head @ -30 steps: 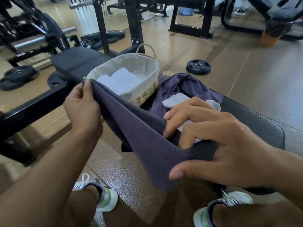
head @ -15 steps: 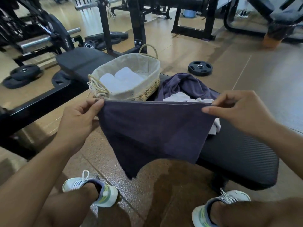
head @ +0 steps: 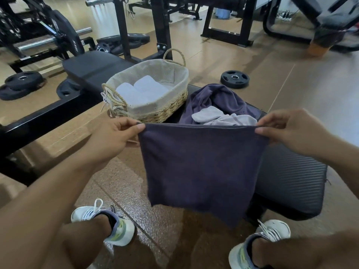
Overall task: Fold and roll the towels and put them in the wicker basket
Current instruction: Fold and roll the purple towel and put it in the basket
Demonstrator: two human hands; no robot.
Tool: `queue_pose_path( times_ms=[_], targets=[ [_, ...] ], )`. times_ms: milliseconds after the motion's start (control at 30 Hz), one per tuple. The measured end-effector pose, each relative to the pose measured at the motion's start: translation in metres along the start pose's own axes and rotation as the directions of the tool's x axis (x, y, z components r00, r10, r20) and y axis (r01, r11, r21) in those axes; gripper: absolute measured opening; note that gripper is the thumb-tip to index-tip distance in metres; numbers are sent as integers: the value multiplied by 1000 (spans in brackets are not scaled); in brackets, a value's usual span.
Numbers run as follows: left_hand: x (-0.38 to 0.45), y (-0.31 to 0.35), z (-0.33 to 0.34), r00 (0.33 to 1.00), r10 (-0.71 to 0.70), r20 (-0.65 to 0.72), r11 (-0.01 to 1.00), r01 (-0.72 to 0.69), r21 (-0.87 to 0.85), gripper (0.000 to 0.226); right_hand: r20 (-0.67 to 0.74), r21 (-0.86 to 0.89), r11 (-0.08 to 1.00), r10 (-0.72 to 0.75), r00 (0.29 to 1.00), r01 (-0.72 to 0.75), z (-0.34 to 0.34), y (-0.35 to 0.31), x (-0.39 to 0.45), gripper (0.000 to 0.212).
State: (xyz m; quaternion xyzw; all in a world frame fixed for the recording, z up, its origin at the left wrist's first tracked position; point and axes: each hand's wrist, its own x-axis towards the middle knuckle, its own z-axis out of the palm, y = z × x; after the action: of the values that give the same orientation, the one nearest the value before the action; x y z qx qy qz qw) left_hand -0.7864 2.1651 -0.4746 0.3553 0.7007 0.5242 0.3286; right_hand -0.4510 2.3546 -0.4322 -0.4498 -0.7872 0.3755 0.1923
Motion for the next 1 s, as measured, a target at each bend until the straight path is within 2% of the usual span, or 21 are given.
queue_pose_path(
  times_ms=[133,267,333,400,467,567,633,667,700,767,833,900,1000],
  targets=[
    [4,4,21,995,-17,-100,999,12,-53,13,-80,-63,997,-48,996,43,6,0,1,16],
    [2,6,36,986,-52,-156,993,35,-110,20,-1,-120,991,-56,998,56,12,-12,-5,25],
    [0,9,42,985,-56,-163,990,34,-134,22,45,-77,996,-45,998,49,14,-23,-12,31],
    [-1,10,48,985,-59,-164,988,34,-150,24,149,-2,999,-50,988,51,19,-34,-20,36],
    [-2,7,53,984,-85,-160,984,57,-171,28,330,114,993,-68,941,31,24,-45,-29,37],
    [1,3,55,962,-179,-206,969,136,-206,33,599,260,965,-144,788,-22,25,-54,-37,29],
    [6,0,52,943,-237,-234,961,192,-198,31,653,372,926,-212,727,-65,23,-54,-37,14],
    [8,0,49,936,-254,-242,960,215,-179,30,650,440,889,-221,727,-124,21,-51,-34,5],
    [10,-1,47,933,-263,-245,961,230,-154,28,638,497,848,-213,740,-185,18,-48,-32,17],
    [15,0,41,932,-265,-247,963,242,-120,21,549,562,791,-136,825,-243,13,-37,-25,40],
    [16,0,38,928,-268,-259,963,248,-108,17,466,596,759,-61,882,-262,11,-27,-19,32],
    [16,-1,37,925,-273,-263,961,254,-107,18,451,611,722,21,892,-326,11,-25,-14,4],
    [14,-3,43,921,-293,-255,953,260,-156,25,490,562,745,49,870,-358,11,-19,-14,22]
  ],
)
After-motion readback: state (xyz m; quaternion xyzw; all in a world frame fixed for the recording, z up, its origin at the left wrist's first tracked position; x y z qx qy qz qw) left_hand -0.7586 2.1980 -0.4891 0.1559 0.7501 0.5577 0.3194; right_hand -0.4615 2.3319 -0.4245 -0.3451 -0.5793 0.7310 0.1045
